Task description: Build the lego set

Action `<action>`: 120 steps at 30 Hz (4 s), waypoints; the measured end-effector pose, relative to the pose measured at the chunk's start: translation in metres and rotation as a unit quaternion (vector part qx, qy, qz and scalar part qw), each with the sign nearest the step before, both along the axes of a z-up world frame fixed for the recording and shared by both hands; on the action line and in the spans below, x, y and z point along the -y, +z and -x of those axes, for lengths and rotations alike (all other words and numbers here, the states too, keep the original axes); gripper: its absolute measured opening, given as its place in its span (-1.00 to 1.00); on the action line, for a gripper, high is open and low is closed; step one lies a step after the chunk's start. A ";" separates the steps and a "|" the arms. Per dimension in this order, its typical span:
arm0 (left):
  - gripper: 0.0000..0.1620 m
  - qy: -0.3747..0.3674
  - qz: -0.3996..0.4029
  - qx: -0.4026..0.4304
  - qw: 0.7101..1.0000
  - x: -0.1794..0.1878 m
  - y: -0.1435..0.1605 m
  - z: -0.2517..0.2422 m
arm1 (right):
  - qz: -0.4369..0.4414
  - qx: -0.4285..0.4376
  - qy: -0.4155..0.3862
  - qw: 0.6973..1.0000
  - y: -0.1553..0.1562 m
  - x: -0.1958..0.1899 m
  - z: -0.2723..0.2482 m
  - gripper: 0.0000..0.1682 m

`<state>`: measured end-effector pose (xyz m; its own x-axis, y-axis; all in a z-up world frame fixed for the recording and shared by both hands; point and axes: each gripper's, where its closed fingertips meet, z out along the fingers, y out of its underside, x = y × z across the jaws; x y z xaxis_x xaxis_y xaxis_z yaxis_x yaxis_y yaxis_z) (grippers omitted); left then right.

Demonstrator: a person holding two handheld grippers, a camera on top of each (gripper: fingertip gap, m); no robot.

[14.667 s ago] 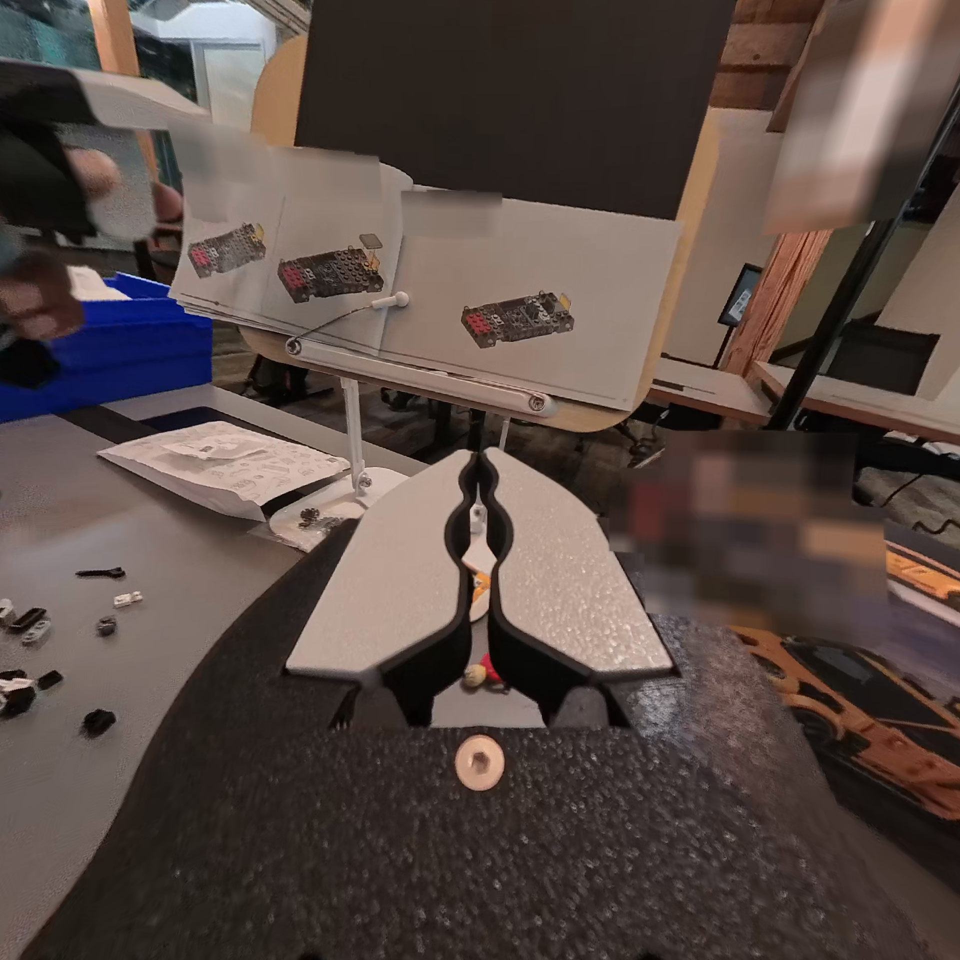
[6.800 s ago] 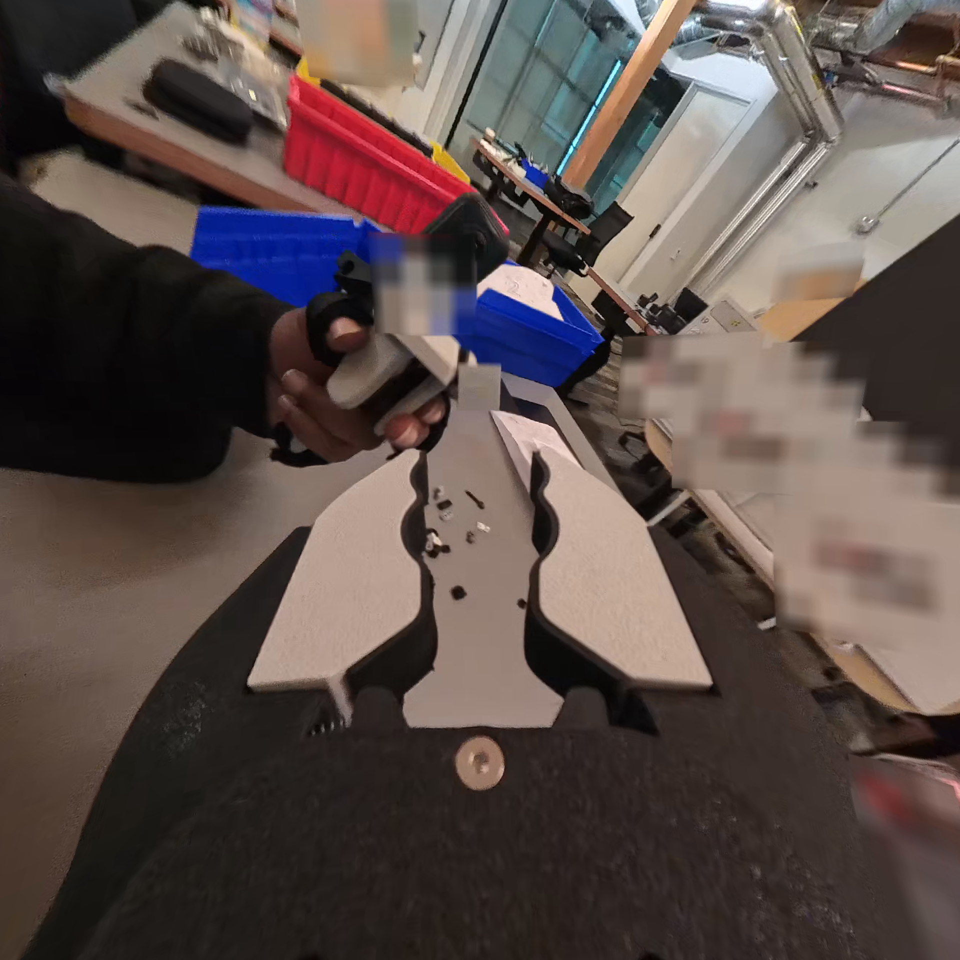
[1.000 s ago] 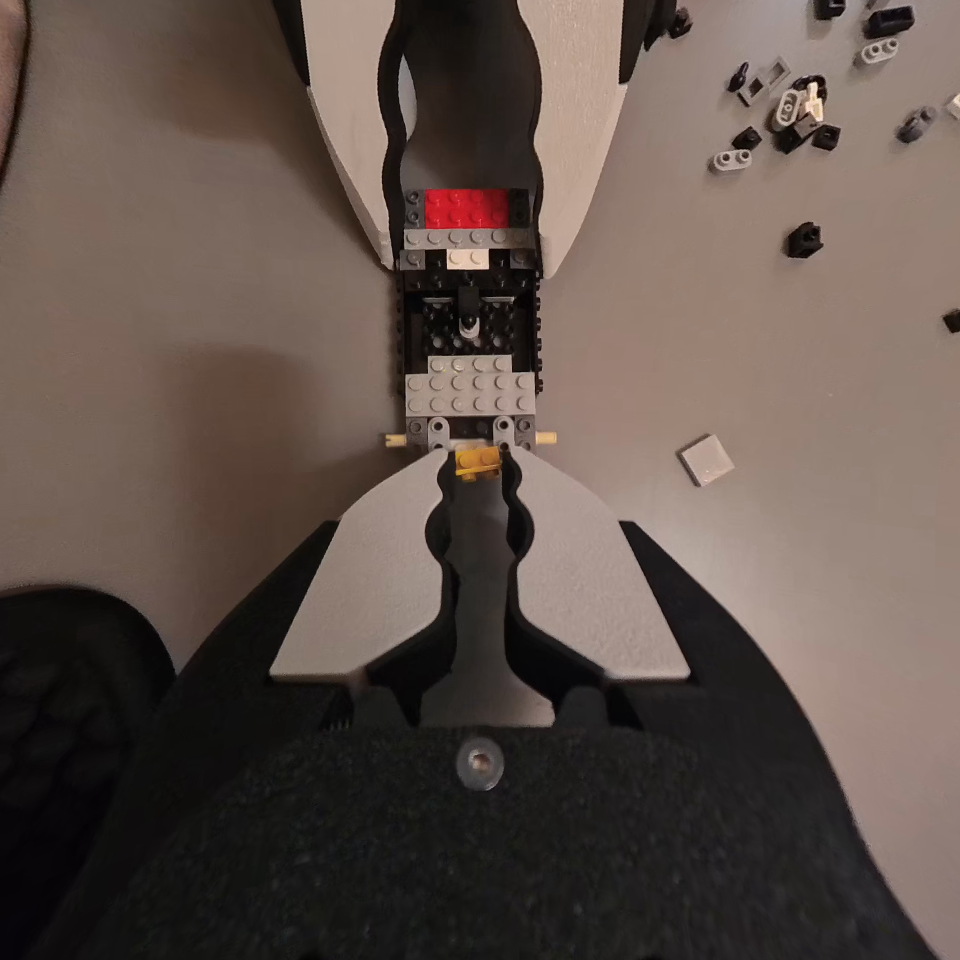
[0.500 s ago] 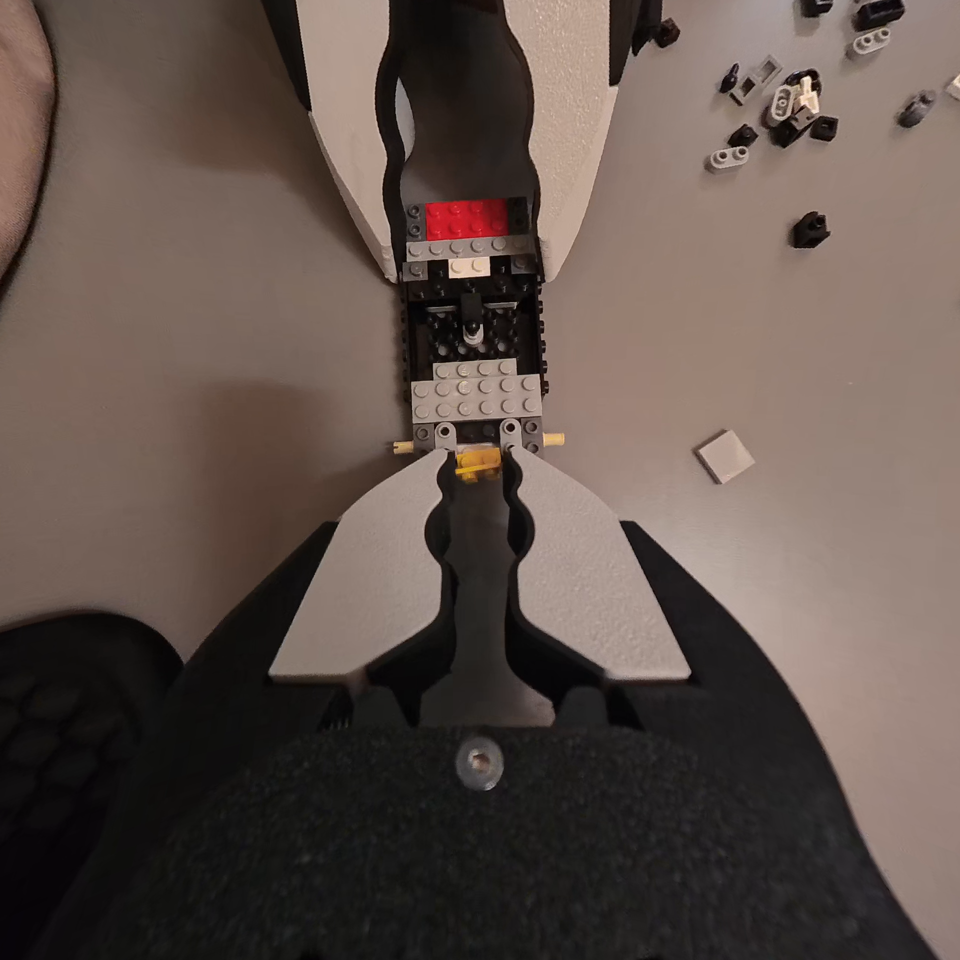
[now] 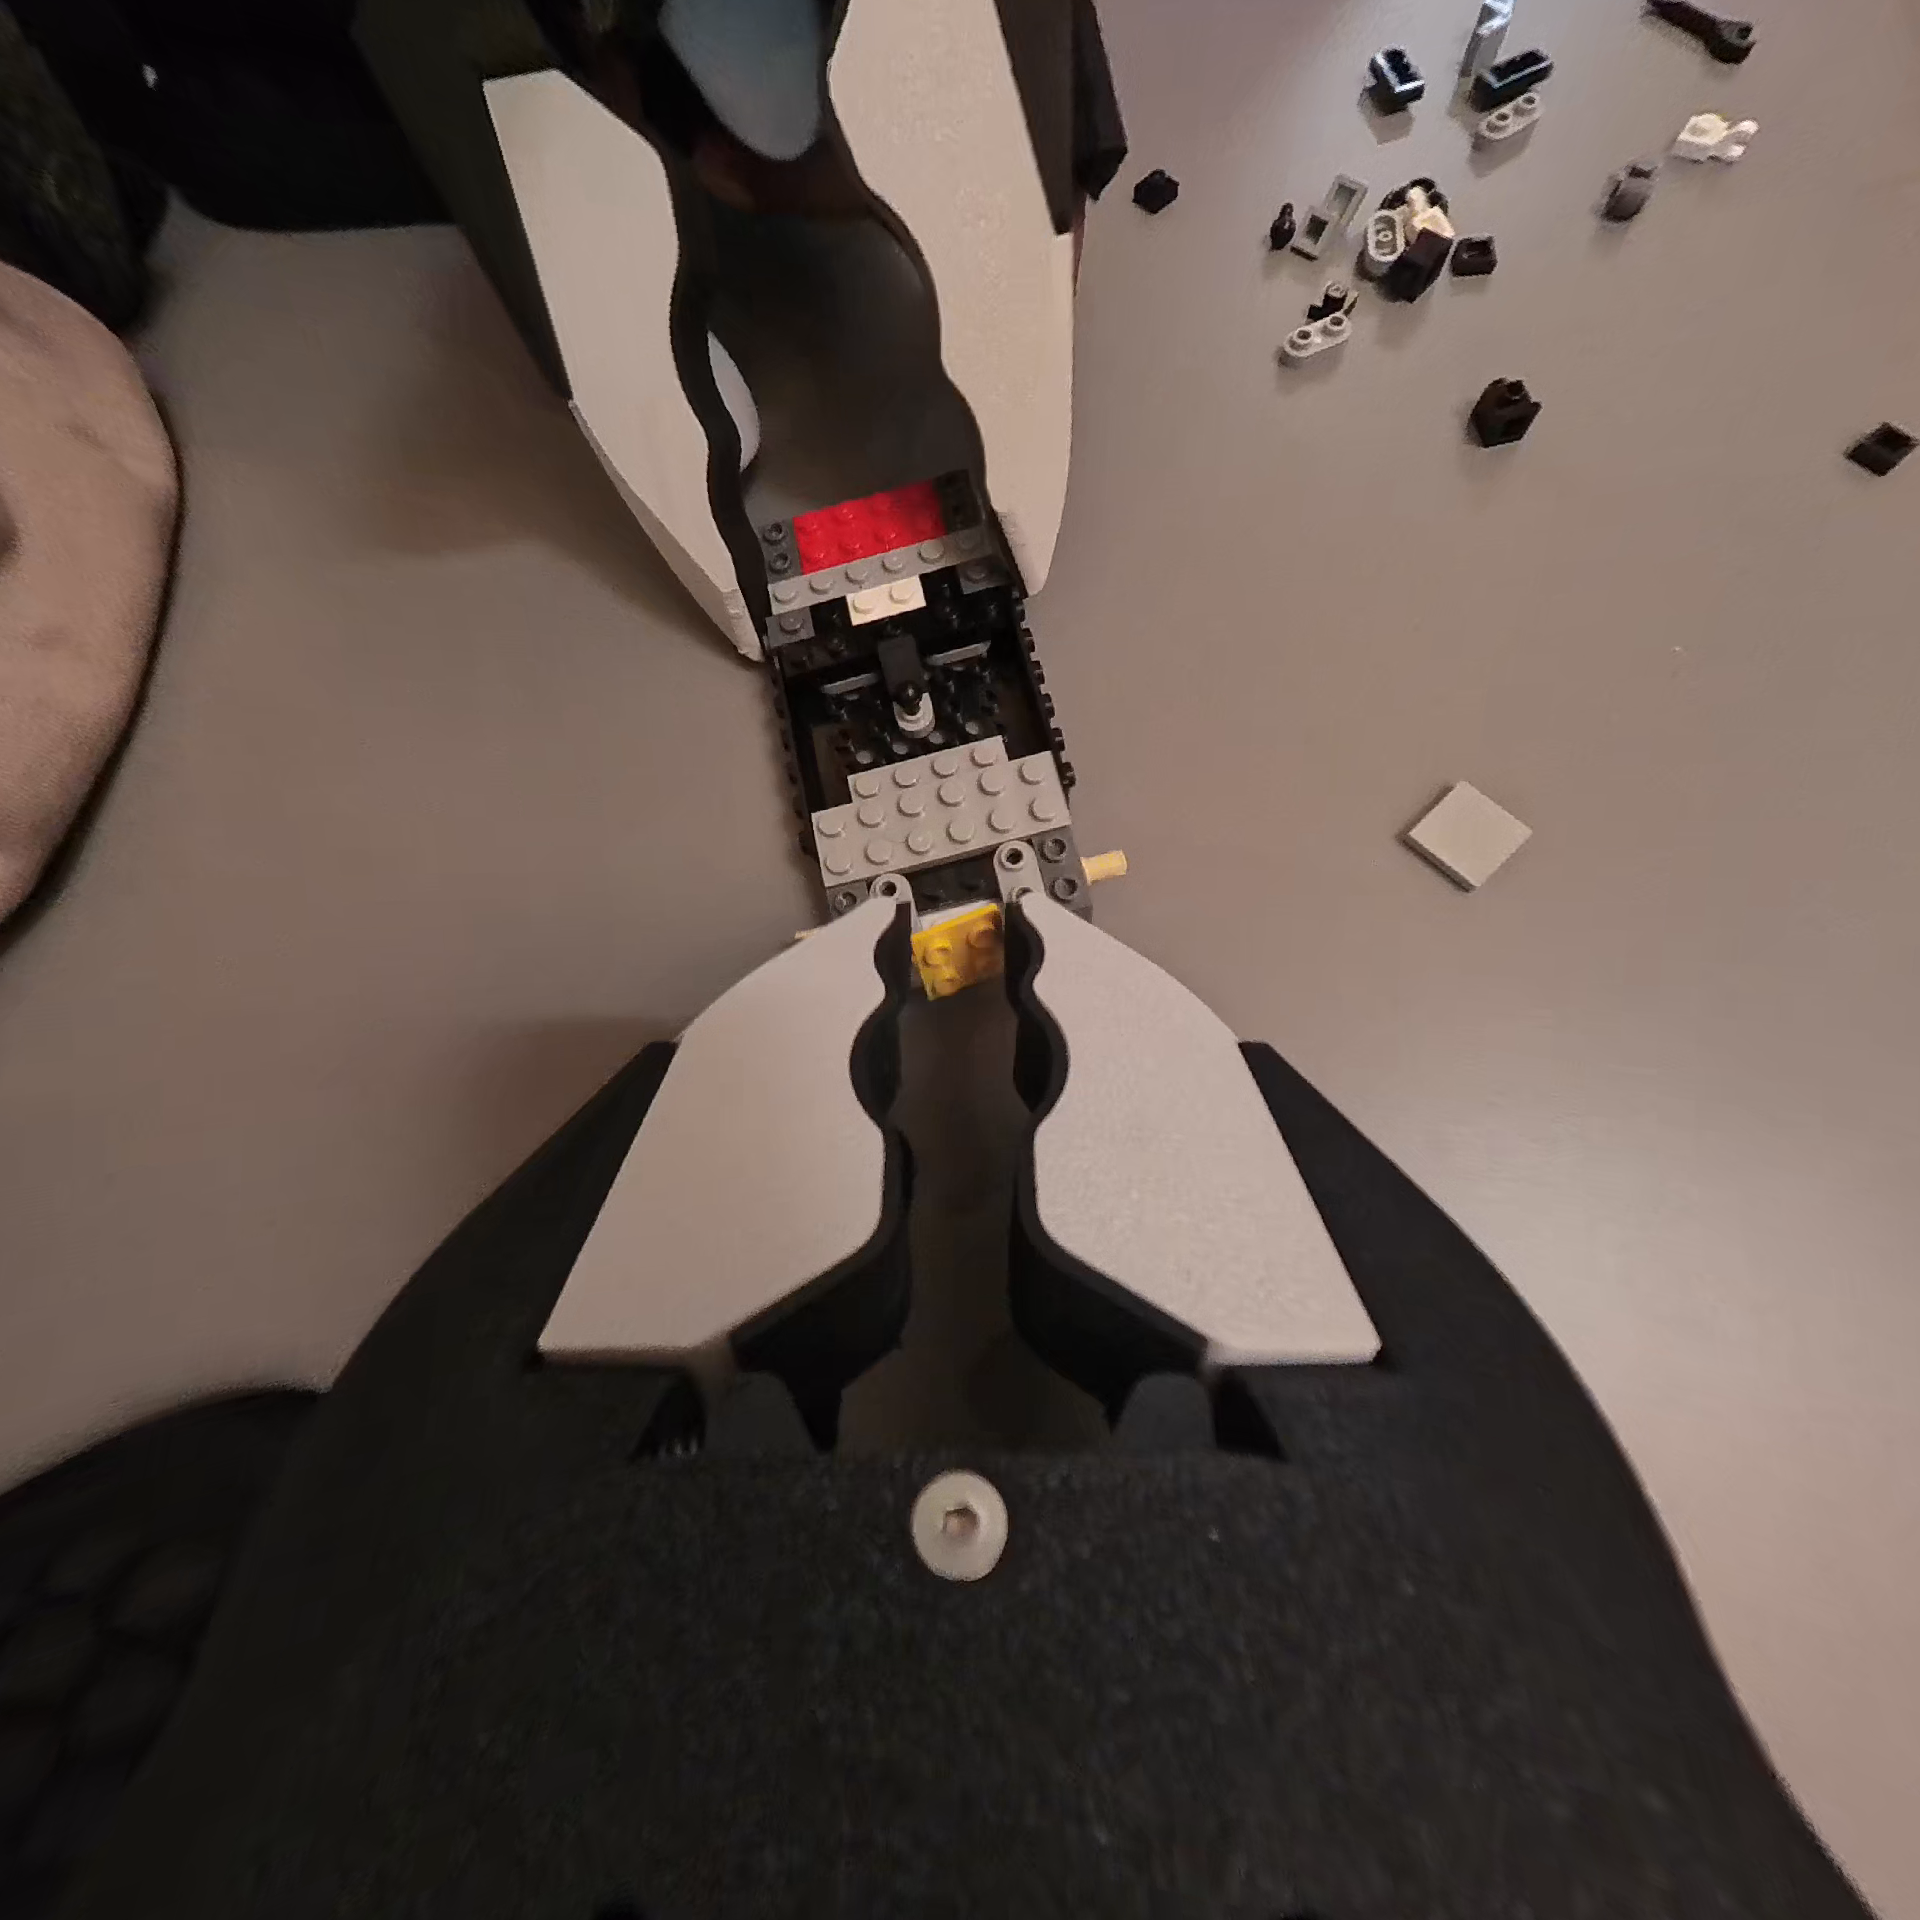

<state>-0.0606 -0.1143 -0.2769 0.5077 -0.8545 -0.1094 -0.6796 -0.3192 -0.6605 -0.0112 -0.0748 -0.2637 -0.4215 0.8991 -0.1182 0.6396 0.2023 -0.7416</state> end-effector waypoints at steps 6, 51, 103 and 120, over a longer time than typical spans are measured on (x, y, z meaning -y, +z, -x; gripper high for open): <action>-0.13 -0.010 0.023 0.033 0.999 0.007 0.009 -0.006 | -0.002 -0.013 -0.007 1.000 0.004 -0.001 0.003 -0.81; -0.29 0.079 -0.113 0.224 0.965 -0.025 0.080 -0.033 | -0.092 -0.118 -0.052 0.987 0.099 0.004 0.012 -0.77; -0.29 0.126 -0.125 0.148 0.973 -0.034 0.067 -0.019 | -0.258 -0.039 -0.162 0.952 0.087 -0.011 0.014 -0.85; -0.29 0.153 -0.144 0.135 0.968 -0.039 0.070 -0.011 | -0.117 -0.084 -0.278 0.950 0.103 -0.018 0.015 -0.66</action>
